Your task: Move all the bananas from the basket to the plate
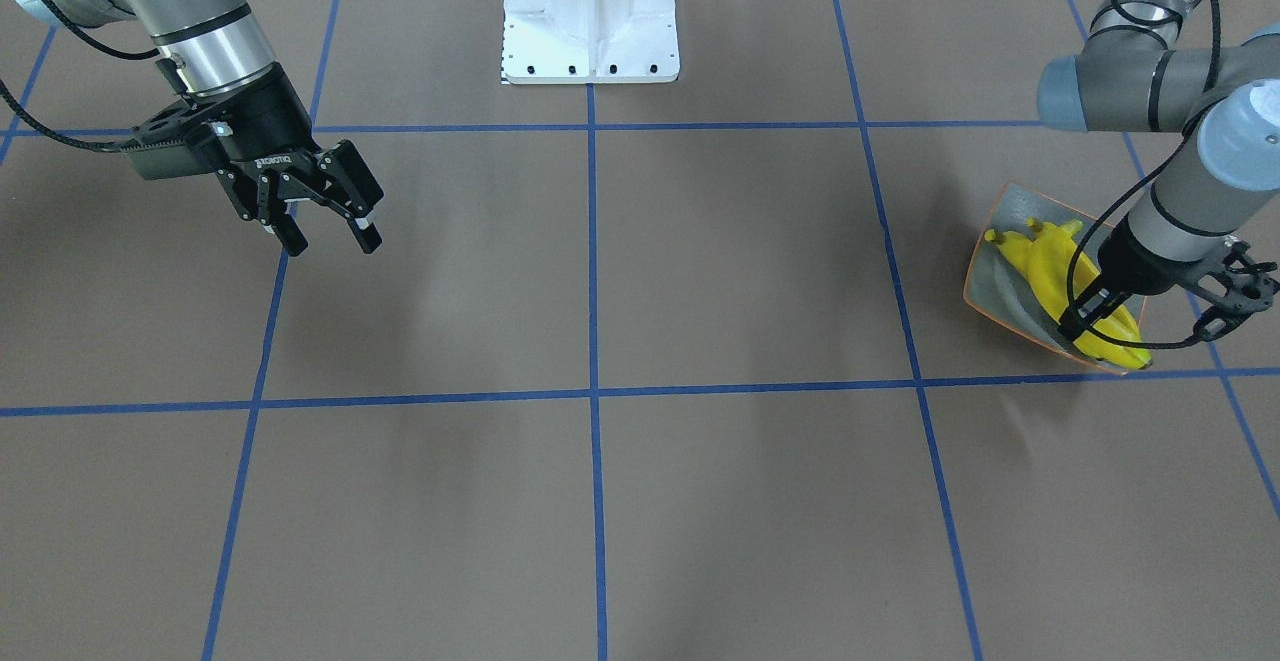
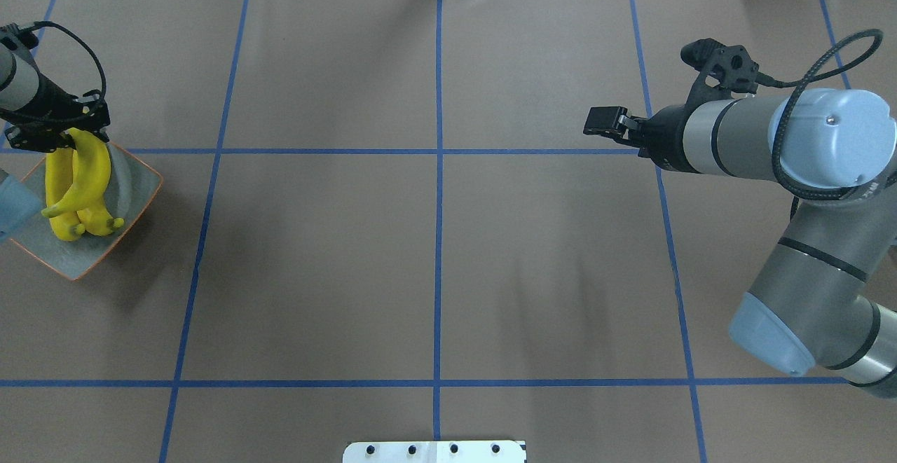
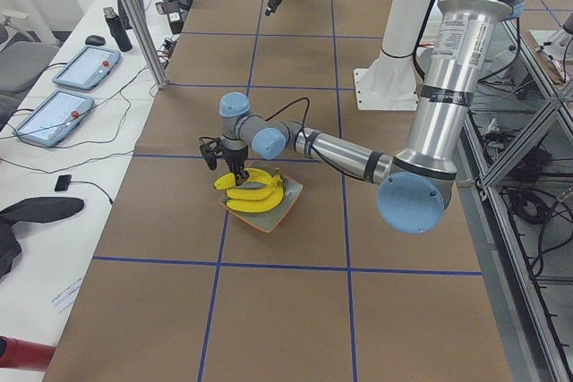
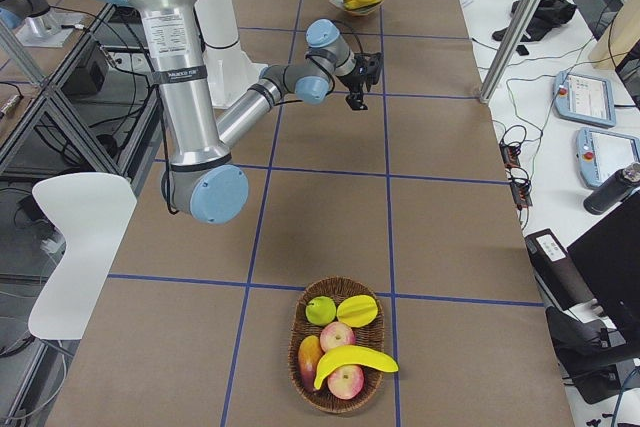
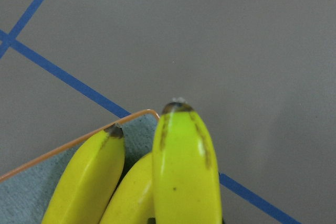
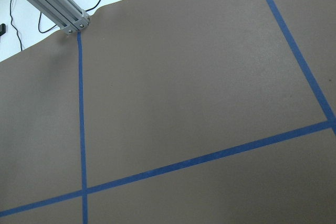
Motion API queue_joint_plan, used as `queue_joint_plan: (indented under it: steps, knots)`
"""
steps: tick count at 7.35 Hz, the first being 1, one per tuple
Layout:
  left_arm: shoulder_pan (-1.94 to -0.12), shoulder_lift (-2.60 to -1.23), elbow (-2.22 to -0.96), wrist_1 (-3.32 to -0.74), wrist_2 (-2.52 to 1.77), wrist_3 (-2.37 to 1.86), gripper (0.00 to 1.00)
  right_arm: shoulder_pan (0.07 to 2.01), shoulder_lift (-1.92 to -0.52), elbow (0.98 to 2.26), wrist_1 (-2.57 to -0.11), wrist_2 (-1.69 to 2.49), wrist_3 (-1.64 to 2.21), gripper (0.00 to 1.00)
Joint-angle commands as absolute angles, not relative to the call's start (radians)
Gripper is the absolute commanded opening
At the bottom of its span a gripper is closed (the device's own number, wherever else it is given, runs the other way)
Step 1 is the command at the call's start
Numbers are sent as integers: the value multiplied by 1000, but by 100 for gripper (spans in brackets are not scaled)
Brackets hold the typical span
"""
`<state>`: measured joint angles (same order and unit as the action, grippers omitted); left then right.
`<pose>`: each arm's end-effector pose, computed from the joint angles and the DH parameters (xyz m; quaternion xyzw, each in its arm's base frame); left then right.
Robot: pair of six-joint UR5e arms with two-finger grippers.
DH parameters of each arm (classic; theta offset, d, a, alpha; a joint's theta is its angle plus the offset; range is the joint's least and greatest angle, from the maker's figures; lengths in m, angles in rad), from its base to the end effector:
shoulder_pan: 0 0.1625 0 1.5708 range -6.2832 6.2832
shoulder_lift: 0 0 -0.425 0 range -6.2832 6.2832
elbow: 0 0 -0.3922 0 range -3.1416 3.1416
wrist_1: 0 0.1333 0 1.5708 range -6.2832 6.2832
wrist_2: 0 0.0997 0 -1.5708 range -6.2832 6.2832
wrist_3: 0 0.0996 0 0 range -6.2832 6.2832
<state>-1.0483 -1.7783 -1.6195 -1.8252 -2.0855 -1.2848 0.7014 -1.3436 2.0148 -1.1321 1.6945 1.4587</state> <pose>0.2246 -0.5588 0.5059 -0.0424 0.3442 -0.2884 0.8925 -0.3312 -0.4381 0.2873 0.1598 -0.5038 0.2152 0.8212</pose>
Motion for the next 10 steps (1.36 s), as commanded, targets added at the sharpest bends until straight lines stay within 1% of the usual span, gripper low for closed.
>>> queue_joint_plan:
  steps: [1,3,5,6,8,10]
  knots:
    - [-1046,-1778,-1618,-1830,-2086,-1289,56,703,-1344,2014,-1132,1694,1459,100]
    - [-1043,-1776,-1621,-1832,-2085,-1289,96,701,-1342,2014,-1132,1692,1460,100]
    - [-1045,-1778,-1637,-1832,-2097,-1281,96,703,-1341,2017,-1132,1692,1462,100]
    - [-1049,-1764,-1694,-1836,-2103,-1263,99,706,-1347,2017,-1131,1693,1460,100]
    - [-1063,-1769,-1825,-1824,-2166,-1253,99,707,-1391,2016,-1124,1701,1421,100]
    - [-1057,-1781,-1885,-1797,-2169,-1262,99,773,-1446,2011,-1127,1732,1223,100]
